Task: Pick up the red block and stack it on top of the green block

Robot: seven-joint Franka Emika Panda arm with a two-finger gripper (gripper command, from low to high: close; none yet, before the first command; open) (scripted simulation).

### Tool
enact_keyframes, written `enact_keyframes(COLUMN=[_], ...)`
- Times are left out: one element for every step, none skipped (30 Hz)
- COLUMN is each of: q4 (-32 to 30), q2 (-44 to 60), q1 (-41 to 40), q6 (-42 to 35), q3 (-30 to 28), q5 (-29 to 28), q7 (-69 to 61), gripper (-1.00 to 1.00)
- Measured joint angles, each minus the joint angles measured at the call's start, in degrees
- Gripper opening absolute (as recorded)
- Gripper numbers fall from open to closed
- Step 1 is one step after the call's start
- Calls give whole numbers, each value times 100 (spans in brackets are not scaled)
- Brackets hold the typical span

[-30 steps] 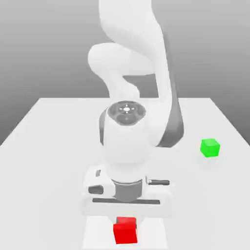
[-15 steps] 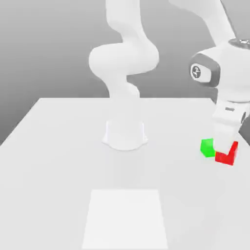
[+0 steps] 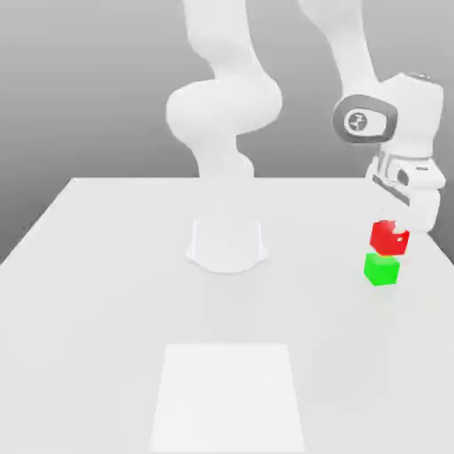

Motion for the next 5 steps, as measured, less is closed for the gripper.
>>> enact_keyframes(q4=[1, 2, 1, 0, -3], q2=[123, 246, 369, 491, 610], q1=[-78, -129, -178, -217, -252], q6=[111, 223, 338, 456, 575], q3=[30, 34, 32, 18, 0], q5=[-186, -370, -545, -705, -843], q7=[129, 256, 377, 488, 583], gripper=[-100, -100, -100, -100, -100])
